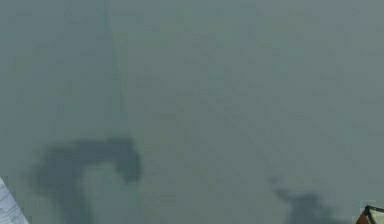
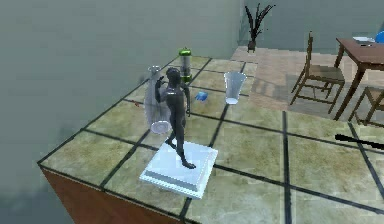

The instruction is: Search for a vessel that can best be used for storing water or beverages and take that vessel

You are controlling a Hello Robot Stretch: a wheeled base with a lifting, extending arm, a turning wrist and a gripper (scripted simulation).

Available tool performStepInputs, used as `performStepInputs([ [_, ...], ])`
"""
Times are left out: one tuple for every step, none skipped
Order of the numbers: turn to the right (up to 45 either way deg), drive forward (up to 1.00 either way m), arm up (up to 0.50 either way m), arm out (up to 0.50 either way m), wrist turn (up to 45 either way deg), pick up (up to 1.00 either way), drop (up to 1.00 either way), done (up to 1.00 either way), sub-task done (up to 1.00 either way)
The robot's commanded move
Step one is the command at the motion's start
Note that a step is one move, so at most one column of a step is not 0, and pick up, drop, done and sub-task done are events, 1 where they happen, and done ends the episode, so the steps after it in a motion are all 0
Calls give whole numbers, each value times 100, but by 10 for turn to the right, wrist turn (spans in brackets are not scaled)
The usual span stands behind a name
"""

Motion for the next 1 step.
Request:
performStepInputs([
  [0,0,50,0,0,0,0,0,0],
])
